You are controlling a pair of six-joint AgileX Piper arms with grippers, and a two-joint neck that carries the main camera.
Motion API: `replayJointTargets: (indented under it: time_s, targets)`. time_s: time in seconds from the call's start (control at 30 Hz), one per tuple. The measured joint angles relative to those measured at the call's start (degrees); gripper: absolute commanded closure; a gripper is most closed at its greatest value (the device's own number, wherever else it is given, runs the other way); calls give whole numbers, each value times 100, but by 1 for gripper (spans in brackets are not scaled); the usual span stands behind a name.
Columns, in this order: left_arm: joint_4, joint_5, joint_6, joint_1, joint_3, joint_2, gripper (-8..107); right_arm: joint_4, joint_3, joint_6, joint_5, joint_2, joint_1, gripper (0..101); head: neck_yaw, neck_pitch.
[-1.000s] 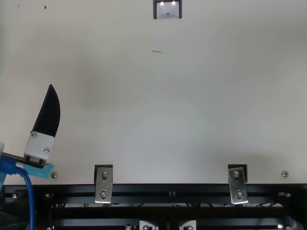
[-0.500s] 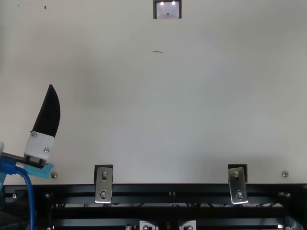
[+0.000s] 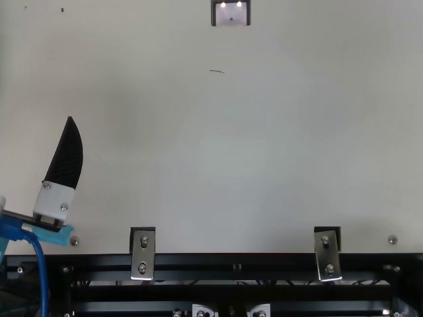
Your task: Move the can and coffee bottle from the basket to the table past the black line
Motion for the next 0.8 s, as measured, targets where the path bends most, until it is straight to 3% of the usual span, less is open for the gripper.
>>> replayJointTargets:
  time_s: [0.5, 0.8]
  targets:
    - [0, 0, 0, 0, 0, 0, 9, 642, 532, 1408, 2, -966, 1126, 0, 0, 29]
    - [0, 0, 0, 0, 0, 0, 9, 500, 529, 2249, 7, -1675, 1778, 0, 0, 0]
